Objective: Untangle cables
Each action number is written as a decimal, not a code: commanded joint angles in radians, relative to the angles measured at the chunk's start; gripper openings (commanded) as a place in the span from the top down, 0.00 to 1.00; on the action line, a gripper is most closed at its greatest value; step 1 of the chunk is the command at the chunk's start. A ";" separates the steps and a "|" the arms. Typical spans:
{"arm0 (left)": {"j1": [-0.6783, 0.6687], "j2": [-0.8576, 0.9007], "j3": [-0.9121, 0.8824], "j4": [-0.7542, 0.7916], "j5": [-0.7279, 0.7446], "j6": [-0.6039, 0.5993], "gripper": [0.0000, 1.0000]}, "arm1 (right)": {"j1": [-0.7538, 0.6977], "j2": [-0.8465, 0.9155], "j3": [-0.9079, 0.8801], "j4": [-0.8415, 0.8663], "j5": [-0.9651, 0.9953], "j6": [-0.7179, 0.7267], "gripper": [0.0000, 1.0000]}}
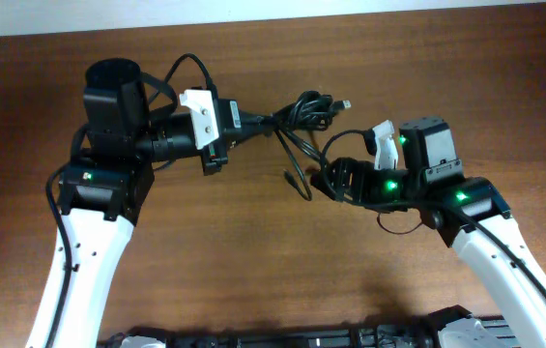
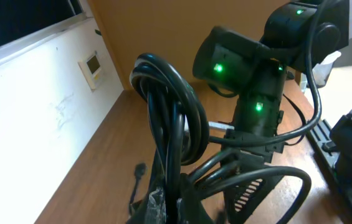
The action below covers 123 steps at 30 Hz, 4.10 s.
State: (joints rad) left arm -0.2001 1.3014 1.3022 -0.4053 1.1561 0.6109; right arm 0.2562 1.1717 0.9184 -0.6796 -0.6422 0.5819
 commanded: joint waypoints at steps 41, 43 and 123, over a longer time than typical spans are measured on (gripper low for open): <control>0.000 -0.070 0.007 0.083 -0.056 -1.026 1.00 | 0.005 -0.397 0.009 0.198 0.237 -0.242 0.01; 0.000 -0.070 0.007 0.081 -0.106 -1.026 1.00 | 0.005 -0.397 0.009 0.193 0.260 -0.241 0.01; 0.111 -0.257 0.007 0.225 -0.094 -1.191 1.00 | 0.004 -0.156 0.009 0.057 0.560 -0.238 0.01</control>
State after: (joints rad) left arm -0.0963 1.0637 1.2850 -0.1875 1.0336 -0.5991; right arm 0.2672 1.0203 0.9443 -0.6106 -0.1051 0.3580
